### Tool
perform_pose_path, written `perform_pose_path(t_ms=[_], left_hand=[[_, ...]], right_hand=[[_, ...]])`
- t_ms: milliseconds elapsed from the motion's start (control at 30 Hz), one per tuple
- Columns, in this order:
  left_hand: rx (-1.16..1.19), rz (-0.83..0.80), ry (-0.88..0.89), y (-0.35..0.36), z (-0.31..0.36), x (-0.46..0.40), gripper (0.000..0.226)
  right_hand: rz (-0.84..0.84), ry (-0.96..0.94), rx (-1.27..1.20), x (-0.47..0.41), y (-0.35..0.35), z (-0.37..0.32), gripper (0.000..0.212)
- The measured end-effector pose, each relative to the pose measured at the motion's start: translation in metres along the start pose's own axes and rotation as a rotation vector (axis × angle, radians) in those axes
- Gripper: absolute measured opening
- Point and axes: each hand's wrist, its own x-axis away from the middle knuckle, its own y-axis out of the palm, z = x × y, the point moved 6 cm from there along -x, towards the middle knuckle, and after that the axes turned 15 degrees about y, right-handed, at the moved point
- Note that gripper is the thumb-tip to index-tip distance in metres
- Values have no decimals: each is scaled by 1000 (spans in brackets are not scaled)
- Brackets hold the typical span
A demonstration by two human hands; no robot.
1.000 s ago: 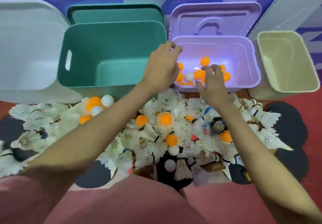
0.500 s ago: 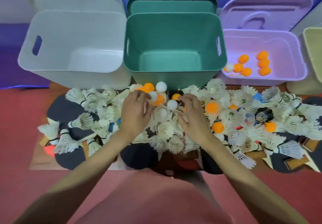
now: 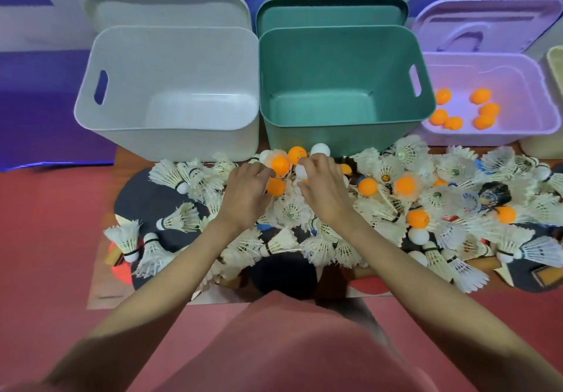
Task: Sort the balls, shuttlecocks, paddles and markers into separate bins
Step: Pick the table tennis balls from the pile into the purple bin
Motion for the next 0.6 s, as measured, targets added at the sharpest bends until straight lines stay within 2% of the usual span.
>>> perform_pose_path(t_ms=[100,233,333,500,600], left_hand=[[-9,-50,18,3,-4,-3,36],[-50,-121,72,12,-6,-13,36],[-96,-195,106,20,-6,-19,36],[-139,-258,150,27,-1,-25,34],[-145,-276,180,29,0,-27,34]], right_hand=[[38,51,-21,2,-3,-3,34],[89,132,-206,15,-13,7,43],[84,173,-265,21,-19,21,41],[76,228,-229,20,-25,35,27],[101,230,-185,16,-29,36,41]])
